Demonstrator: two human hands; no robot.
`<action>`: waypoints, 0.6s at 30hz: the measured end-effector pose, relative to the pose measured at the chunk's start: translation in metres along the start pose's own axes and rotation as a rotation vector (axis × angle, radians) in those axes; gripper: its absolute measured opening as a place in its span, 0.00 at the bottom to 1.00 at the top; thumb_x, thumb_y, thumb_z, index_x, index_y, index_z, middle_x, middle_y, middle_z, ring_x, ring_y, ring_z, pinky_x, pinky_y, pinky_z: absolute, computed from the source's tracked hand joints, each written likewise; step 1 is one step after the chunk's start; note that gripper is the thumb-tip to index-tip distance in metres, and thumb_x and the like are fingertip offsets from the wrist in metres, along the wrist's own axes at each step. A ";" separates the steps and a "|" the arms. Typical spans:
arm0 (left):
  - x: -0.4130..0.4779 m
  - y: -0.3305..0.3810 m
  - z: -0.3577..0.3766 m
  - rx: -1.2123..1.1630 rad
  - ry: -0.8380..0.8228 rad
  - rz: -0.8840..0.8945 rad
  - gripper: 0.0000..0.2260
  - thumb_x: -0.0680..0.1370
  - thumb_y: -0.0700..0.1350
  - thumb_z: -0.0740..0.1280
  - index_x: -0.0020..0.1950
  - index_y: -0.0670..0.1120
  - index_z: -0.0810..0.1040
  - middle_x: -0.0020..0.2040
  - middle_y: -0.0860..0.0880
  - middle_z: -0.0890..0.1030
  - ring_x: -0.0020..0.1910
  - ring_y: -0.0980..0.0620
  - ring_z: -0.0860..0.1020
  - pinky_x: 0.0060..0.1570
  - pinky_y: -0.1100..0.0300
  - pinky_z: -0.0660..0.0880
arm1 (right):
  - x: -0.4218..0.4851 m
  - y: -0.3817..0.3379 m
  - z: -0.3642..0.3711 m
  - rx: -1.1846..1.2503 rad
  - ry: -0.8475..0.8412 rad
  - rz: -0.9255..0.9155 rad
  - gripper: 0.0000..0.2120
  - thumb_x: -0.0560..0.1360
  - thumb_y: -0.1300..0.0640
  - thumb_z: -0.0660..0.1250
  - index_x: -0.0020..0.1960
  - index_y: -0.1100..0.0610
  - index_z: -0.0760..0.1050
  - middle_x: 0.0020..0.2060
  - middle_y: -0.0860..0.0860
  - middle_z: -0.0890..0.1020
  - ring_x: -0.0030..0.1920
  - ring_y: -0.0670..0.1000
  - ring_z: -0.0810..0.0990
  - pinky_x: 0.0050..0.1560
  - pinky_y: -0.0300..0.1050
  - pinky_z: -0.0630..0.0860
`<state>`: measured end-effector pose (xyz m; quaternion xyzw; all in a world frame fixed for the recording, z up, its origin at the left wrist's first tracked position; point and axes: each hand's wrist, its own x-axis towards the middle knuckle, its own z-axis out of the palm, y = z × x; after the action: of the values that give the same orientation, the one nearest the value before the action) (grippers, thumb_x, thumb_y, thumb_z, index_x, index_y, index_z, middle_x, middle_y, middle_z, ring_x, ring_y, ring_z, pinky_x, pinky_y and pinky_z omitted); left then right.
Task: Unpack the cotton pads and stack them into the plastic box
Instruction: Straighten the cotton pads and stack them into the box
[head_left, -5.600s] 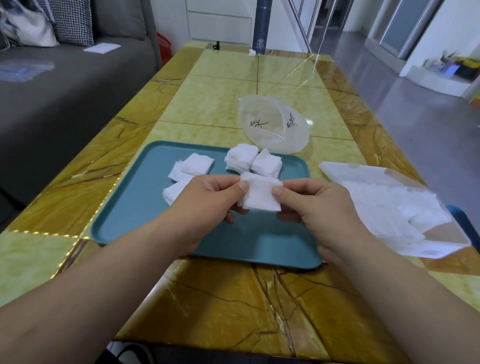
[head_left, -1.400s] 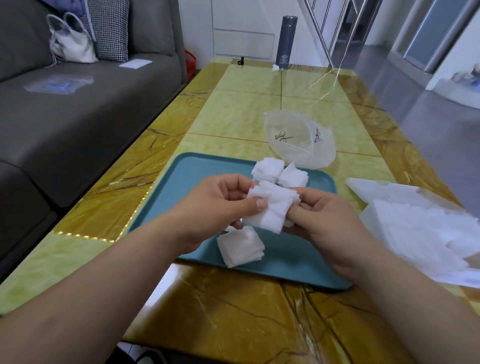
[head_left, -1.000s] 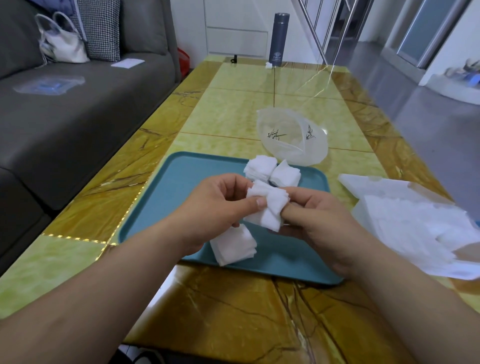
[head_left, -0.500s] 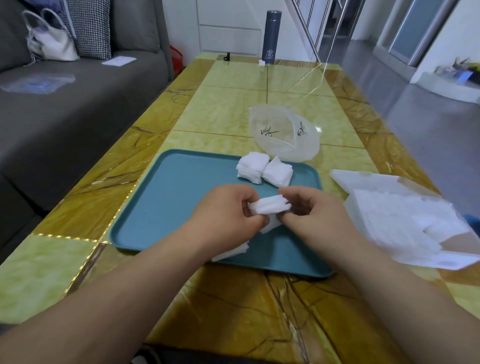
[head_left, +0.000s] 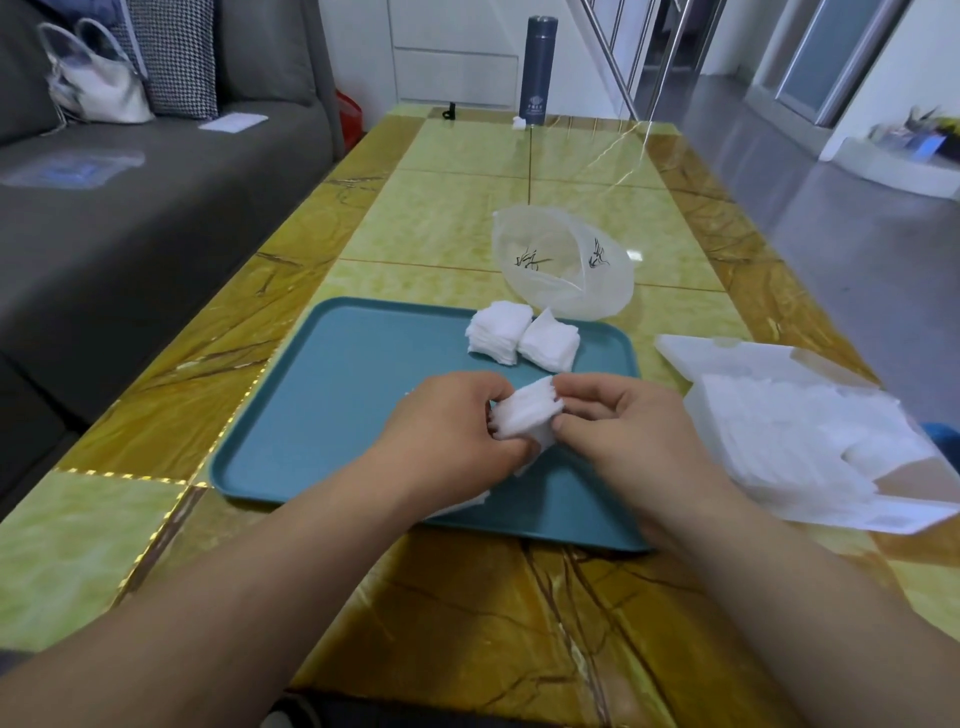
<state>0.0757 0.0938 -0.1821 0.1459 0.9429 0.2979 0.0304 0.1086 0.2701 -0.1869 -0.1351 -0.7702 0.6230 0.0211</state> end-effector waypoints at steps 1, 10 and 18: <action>0.000 0.000 -0.001 0.003 -0.005 0.006 0.12 0.70 0.58 0.75 0.48 0.56 0.81 0.36 0.55 0.81 0.38 0.57 0.79 0.37 0.57 0.75 | 0.000 0.000 0.000 0.011 -0.001 0.003 0.17 0.74 0.69 0.72 0.59 0.54 0.84 0.50 0.49 0.88 0.53 0.43 0.86 0.61 0.43 0.80; 0.002 -0.003 0.000 0.026 -0.007 0.035 0.07 0.73 0.53 0.74 0.47 0.54 0.80 0.35 0.56 0.79 0.38 0.57 0.78 0.36 0.59 0.72 | 0.000 0.003 0.000 -0.012 -0.057 0.033 0.22 0.74 0.71 0.73 0.65 0.57 0.80 0.53 0.51 0.88 0.54 0.45 0.86 0.62 0.42 0.80; 0.003 -0.006 -0.002 -0.023 -0.012 0.086 0.06 0.75 0.50 0.73 0.51 0.56 0.82 0.38 0.56 0.81 0.41 0.54 0.79 0.41 0.58 0.76 | -0.003 -0.005 -0.001 -0.368 -0.085 -0.206 0.22 0.72 0.62 0.76 0.60 0.42 0.80 0.55 0.40 0.84 0.56 0.40 0.82 0.61 0.37 0.76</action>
<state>0.0712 0.0895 -0.1839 0.1875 0.9321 0.3088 0.0249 0.1105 0.2692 -0.1812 -0.0308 -0.8808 0.4716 0.0270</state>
